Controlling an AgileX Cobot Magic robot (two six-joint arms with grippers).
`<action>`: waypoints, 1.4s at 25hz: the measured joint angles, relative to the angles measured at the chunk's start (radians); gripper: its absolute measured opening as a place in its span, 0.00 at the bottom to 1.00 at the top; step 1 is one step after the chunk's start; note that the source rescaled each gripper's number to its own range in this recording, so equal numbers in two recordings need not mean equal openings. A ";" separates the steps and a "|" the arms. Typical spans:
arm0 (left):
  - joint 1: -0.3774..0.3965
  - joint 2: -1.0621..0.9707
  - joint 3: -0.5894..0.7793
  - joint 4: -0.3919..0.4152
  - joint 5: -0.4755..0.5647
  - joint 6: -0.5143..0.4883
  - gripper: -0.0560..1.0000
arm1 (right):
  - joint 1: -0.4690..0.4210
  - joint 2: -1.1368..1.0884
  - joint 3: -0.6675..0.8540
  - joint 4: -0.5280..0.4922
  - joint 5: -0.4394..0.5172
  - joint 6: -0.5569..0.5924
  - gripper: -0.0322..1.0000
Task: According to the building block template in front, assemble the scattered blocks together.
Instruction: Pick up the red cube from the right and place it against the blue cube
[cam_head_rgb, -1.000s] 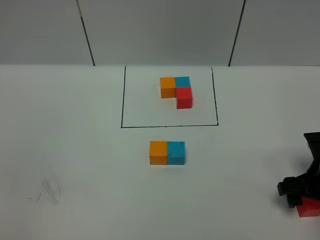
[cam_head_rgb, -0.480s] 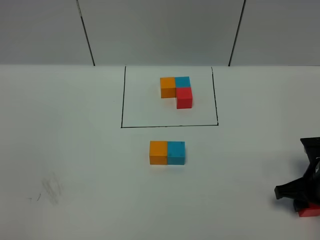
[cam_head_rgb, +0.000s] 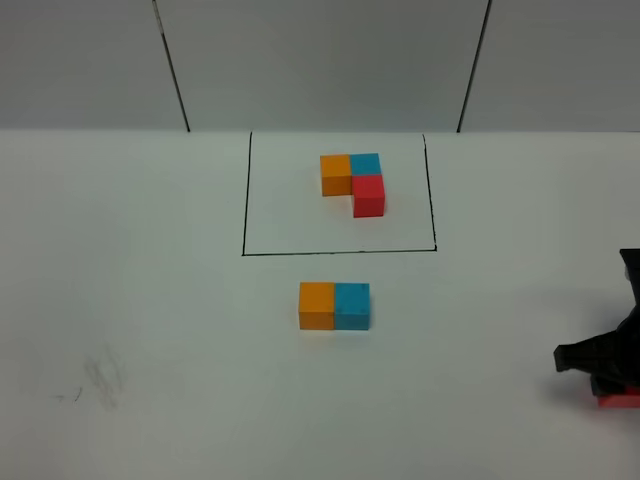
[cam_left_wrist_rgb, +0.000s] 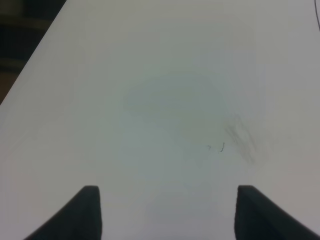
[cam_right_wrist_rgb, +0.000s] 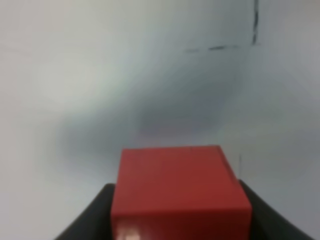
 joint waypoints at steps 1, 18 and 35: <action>0.000 0.000 0.000 0.000 0.000 0.000 0.32 | 0.010 -0.019 0.000 0.018 0.009 0.005 0.26; 0.000 0.000 0.000 0.000 0.000 0.000 0.32 | 0.578 0.013 -0.112 0.009 0.131 0.688 0.26; 0.000 0.000 0.000 0.000 0.000 0.000 0.32 | 0.783 0.392 -0.524 -0.086 0.174 0.770 0.26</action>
